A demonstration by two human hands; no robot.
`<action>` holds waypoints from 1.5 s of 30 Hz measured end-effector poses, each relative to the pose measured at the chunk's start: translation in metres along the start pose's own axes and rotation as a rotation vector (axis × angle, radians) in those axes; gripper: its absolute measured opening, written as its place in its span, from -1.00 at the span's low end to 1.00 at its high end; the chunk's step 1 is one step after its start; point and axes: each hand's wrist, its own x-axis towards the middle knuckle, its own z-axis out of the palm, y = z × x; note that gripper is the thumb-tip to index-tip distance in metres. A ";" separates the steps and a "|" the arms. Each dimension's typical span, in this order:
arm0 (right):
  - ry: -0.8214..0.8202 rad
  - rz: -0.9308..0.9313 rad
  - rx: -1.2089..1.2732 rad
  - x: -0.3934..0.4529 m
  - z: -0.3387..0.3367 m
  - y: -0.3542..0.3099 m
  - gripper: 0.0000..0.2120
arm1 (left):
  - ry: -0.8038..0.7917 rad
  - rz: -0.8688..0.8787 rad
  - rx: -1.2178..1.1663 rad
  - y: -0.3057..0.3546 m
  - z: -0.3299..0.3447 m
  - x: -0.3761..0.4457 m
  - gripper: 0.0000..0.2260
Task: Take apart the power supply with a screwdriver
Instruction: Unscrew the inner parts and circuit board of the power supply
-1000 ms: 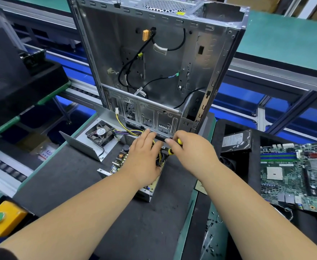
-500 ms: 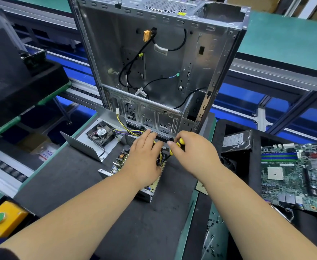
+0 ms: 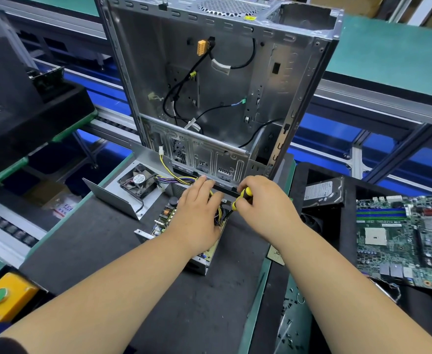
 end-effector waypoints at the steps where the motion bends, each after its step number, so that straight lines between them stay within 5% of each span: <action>1: 0.008 -0.002 -0.039 -0.001 0.000 0.000 -0.82 | -0.002 0.000 -0.001 0.000 0.000 0.000 -0.40; 4: 0.006 0.021 -0.110 -0.001 -0.001 -0.002 -0.65 | -0.013 0.001 -0.013 0.000 -0.001 0.000 -0.40; 10: 0.016 0.013 0.039 -0.001 0.001 -0.003 -0.89 | -0.014 -0.002 -0.002 0.001 -0.003 0.000 -0.41; 21: 0.010 -0.001 -0.145 -0.001 -0.001 -0.003 -0.68 | 0.000 0.004 0.001 0.001 -0.002 0.000 -0.40; 30: 0.015 -0.012 0.056 -0.001 -0.002 -0.002 -0.83 | 0.001 0.004 0.011 0.001 -0.001 -0.001 -0.41; 36: -0.008 -0.032 0.003 -0.002 -0.001 0.000 -0.87 | 0.004 0.013 0.007 0.000 -0.001 -0.001 -0.40; 40: -0.003 -0.027 -0.102 -0.002 -0.004 -0.002 -0.66 | 0.005 0.012 -0.005 0.000 -0.001 0.000 -0.39; 45: -0.005 -0.010 -0.031 -0.003 -0.004 -0.002 -0.81 | 0.014 0.006 -0.012 0.000 0.000 -0.001 -0.42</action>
